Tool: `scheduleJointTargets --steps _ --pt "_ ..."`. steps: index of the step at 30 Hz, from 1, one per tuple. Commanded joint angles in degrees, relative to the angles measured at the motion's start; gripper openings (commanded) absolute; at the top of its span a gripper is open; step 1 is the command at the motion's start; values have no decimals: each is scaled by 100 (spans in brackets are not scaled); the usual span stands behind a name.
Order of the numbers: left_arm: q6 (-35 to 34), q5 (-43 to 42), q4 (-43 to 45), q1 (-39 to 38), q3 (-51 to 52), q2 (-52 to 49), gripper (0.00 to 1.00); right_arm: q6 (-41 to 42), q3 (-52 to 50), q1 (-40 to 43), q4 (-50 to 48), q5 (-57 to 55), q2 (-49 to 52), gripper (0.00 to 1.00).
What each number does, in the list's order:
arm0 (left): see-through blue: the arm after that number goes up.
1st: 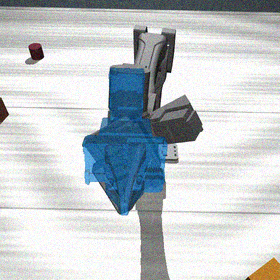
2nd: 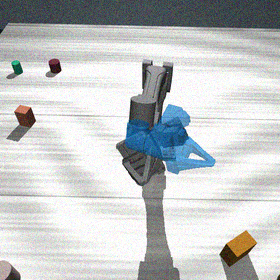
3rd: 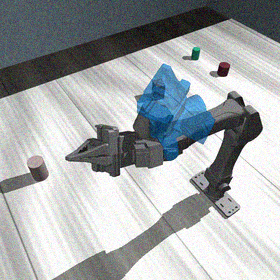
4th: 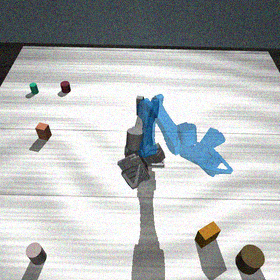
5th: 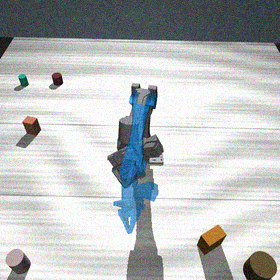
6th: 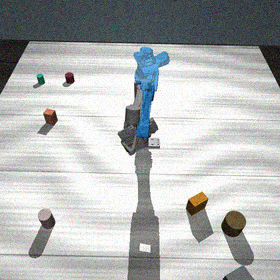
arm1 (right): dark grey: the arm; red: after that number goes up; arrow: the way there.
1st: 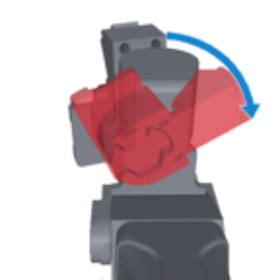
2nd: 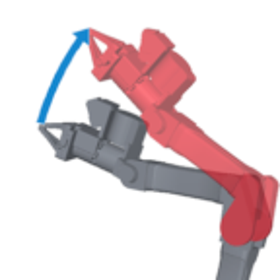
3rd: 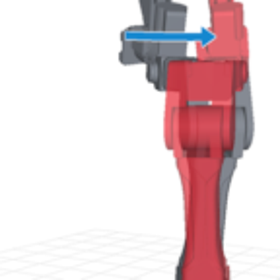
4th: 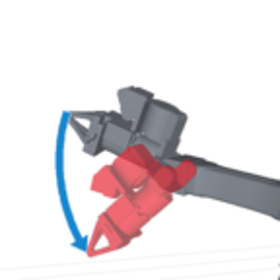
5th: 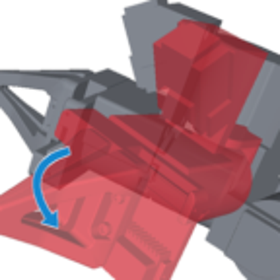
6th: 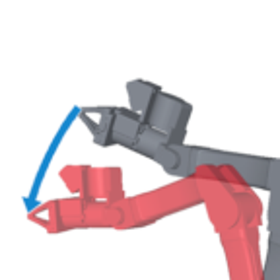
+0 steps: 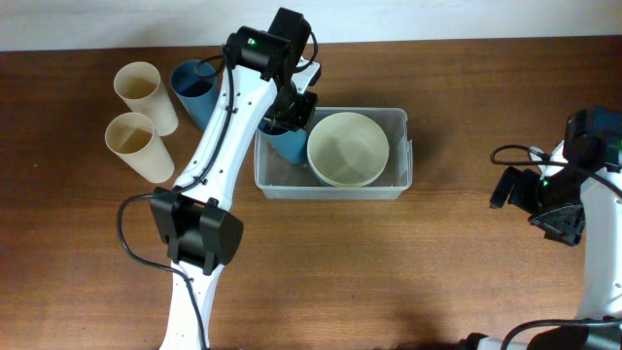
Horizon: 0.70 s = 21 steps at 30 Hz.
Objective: Pack container
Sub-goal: 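Carry the blue cup to the container's left end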
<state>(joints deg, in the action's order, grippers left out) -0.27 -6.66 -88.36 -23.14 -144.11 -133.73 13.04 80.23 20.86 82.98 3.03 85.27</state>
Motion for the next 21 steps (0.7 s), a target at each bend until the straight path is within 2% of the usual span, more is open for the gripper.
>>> scheduleJointTargets --steps 1,3,8,14,21 --pt "-13 44 57 -11 -20 -52 14 -39 -17 -15 -11 -50 -55 99" --pt "-11 44 76 -11 -20 -52 14 -39 -17 -15 -11 -50 -55 99" --pt "-11 48 103 -11 -20 -52 2 -39 -17 -15 -11 -50 -55 99" --pt "-11 505 -109 -11 -20 -52 2 -39 -17 -15 -11 -50 -55 99" --pt "-9 522 -144 -11 -20 -52 2 -39 -17 -15 -11 -50 -55 99"
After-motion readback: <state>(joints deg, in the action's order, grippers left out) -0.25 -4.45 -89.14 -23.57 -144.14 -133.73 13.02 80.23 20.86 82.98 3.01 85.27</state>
